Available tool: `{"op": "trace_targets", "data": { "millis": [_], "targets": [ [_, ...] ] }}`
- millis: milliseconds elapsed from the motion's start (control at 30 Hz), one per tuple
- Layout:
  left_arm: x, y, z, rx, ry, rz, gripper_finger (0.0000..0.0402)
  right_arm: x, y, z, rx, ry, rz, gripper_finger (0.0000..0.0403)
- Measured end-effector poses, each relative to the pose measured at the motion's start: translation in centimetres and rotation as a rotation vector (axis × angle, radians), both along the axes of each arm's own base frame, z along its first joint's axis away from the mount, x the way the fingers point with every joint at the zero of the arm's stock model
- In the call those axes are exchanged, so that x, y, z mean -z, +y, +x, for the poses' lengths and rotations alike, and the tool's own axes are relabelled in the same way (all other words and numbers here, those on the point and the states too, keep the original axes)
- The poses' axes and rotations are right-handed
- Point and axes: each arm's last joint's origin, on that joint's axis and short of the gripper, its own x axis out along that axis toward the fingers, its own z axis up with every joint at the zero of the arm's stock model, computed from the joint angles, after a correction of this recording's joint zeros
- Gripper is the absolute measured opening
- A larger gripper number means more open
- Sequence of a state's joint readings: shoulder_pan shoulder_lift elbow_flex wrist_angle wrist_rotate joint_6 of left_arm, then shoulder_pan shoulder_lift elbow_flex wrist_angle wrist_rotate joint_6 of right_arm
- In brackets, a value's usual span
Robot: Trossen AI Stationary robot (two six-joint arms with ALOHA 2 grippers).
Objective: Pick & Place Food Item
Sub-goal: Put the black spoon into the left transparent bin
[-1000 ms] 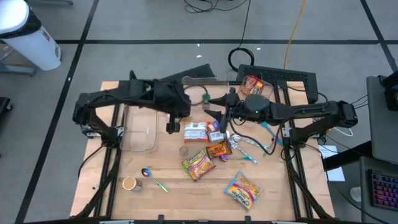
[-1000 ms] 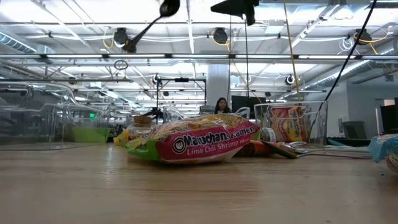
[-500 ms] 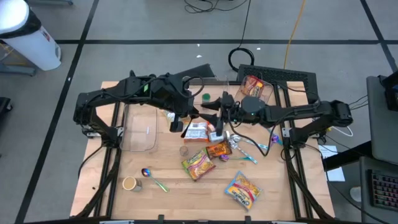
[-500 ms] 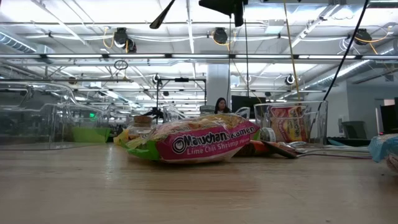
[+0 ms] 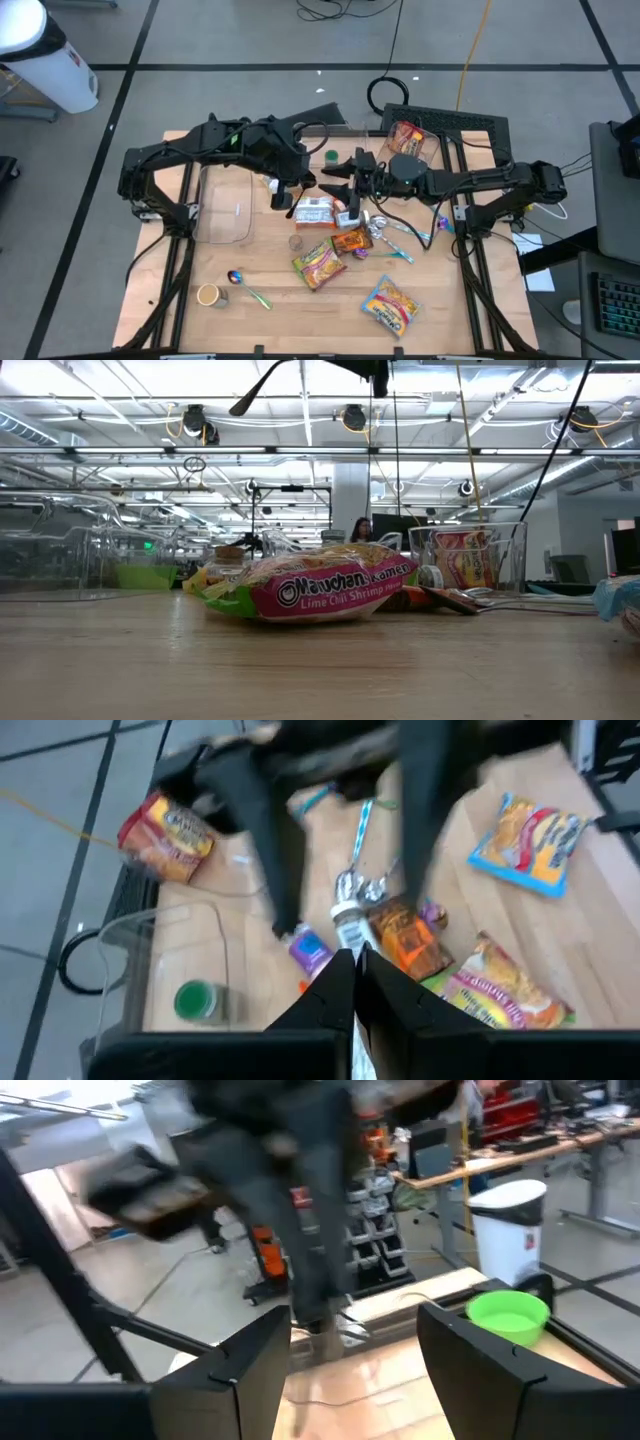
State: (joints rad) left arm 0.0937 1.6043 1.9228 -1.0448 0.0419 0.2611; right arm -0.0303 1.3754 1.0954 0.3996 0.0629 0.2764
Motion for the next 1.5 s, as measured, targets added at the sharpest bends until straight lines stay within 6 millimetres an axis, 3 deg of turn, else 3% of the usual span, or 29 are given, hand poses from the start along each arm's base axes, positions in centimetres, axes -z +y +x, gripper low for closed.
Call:
{"op": "trace_targets", "data": {
  "millis": [867, 1133, 1367, 1500],
  "targets": [
    [-0.9, 0.3, 0.7, 0.037, -0.123, -0.028, 0.0016, 0.1, 0.2, 0.0, -0.019, 0.004, 0.049, 0.0207],
    [-0.9, 0.3, 0.7, 0.033, -0.125, -0.034, 0.0016, 0.1, 0.2, 0.0, -0.018, 0.007, 0.026, 0.0137],
    [-0.9, 0.3, 0.7, 0.024, -0.125, -0.045, 0.0007, 0.1, 0.2, 0.0, -0.021, 0.008, 0.009, 0.0025],
    [-0.9, 0.3, 0.7, 0.011, -0.126, -0.059, 0.0039, 0.1, 0.2, 0.0, -0.017, 0.009, -0.003, 0.0009]
  ]
}}
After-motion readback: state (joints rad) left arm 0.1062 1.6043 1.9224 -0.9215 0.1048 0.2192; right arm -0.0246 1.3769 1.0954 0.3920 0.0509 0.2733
